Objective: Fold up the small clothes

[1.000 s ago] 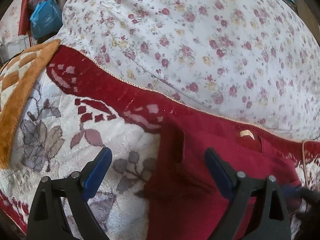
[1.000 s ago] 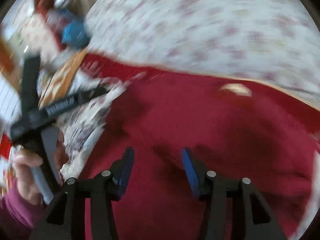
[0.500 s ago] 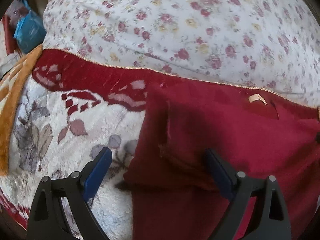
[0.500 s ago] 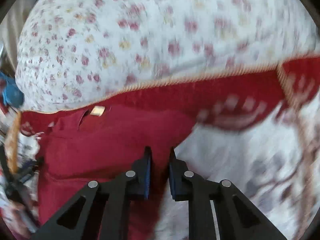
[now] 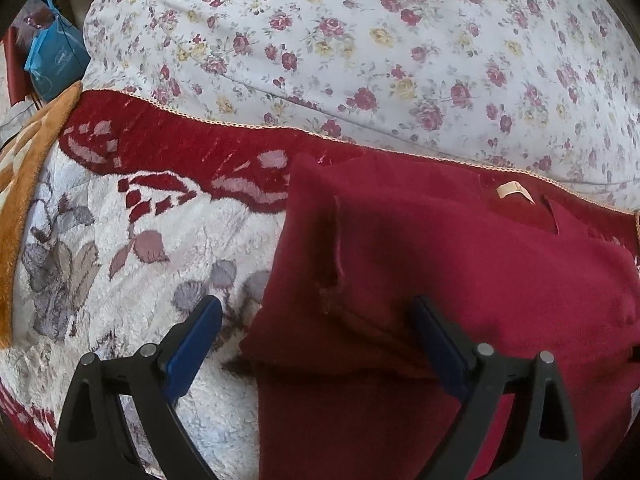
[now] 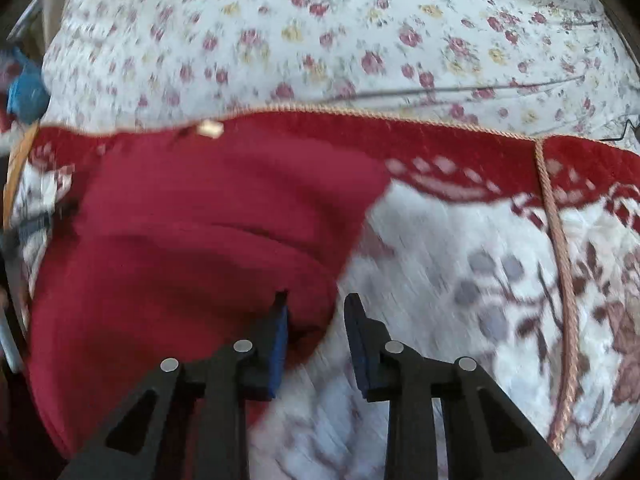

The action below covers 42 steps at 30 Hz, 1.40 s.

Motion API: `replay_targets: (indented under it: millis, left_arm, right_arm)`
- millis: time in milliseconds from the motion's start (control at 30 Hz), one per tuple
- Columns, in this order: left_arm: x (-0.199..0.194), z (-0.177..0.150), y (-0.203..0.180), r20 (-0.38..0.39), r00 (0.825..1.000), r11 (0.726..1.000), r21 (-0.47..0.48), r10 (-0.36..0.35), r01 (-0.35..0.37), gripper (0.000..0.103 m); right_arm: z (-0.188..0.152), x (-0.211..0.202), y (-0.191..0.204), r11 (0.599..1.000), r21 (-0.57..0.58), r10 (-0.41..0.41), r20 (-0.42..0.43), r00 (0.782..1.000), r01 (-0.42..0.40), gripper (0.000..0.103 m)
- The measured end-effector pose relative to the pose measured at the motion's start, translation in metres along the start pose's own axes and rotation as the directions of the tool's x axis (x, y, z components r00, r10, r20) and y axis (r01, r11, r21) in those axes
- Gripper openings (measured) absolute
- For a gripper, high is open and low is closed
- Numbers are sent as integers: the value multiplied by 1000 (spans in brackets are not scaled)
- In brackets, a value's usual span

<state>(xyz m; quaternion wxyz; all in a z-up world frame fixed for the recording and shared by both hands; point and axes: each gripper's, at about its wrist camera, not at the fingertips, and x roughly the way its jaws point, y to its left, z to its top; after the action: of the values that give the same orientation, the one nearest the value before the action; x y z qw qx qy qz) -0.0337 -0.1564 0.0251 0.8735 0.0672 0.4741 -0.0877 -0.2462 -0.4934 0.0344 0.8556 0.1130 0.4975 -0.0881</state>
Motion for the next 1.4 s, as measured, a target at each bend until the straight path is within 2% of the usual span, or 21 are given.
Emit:
replay_targets:
  millis: [67,200,267,300,333,400,467,533,567,700,800,867,900,967,1033,1100,1167,1233,1267,1300,1400]
  left_arm:
    - [0,0,1,-2,1000,1000,-7,-1,1,95]
    - [1,0,-1,0,1000,1000,-8,5,-5,95]
    - [1,0,-1,1,1000,1000,-5,8,-8,95]
    - [1,0,-1,1,1000,1000,-4,9,-9,96]
    - [2,0,-1,1,1000,1000,-7,8,-8,96]
    - [2,-1,0,0,1000,1000,-14,7,-7,97]
    - [2,-1,0,1,1000,1000,-16,6,-6,97]
    - [2,0,-1,0,1000,1000,-15,7,-7,97]
    - [2,0,-1,-1,1000,1000,-18,5,-5,97]
    - [-1,2,2,-8,1000,999,-38,-7,6,97]
    - [-7,2,6,4,1000,999,-47,-5,6,97]
    - [-12,3,7,22,1000,999,-49,-3,4,97]
    - [-14,3,8,28,1000,999,-50,-1,3,97]
    - [-15,5,8,32,999,999,-52,-2,4,97]
    - [-14,6,9,31,999,998,-55,-3,5,97]
    - [-13,6,8,30,1000,999,-48,2,0,97]
    - [-13,5,8,28,1000,999,-42,10,-9,97]
    - [-13,6,11,27,1000,999,-50,8,-6,97]
    - [-13,6,13,28,1000,998,-56,8,-6,97]
    - [-13,7,14,28,1000,998,-63,8,-6,97]
    - [-16,8,16,34,999,997,-81,1,2,97]
  right_arm:
    - [-6,-12,-7,998,45,39,17,999,-39,30]
    - [-4,-41,-4,992,74,96,115,989,-105,33]
    - [3,-41,7,994,47,89,169,982,-98,59]
    - [8,-37,12,996,35,79,180,981,-86,61]
    - [14,-28,17,997,25,69,180,981,-74,59]
    - [24,-10,22,993,43,98,158,983,-106,46]
    - [26,-6,22,989,36,137,176,975,-145,33]
    - [19,3,21,987,-21,159,111,981,-157,22]
    - [12,3,20,985,-38,173,82,981,-170,21]
    - [-14,-5,22,970,-141,198,0,980,-196,21]
    - [-12,-16,14,973,-84,218,22,976,-215,21]
    - [-2,-25,8,970,-12,242,93,966,-242,22]
    - [4,-30,7,970,-1,241,137,961,-243,24]
    - [18,-29,17,978,-6,204,190,960,-207,43]
    - [30,-21,27,979,-20,204,218,954,-204,49]
    - [37,-8,37,978,-29,209,198,958,-208,49]
    - [33,7,48,976,-76,213,117,970,-205,38]
    - [16,19,52,972,-114,212,31,977,-208,34]
    - [7,20,54,969,-136,210,27,977,-204,34]
    - [0,13,54,968,-165,201,60,978,-189,33]
    - [5,-2,44,967,-112,236,55,970,-228,34]
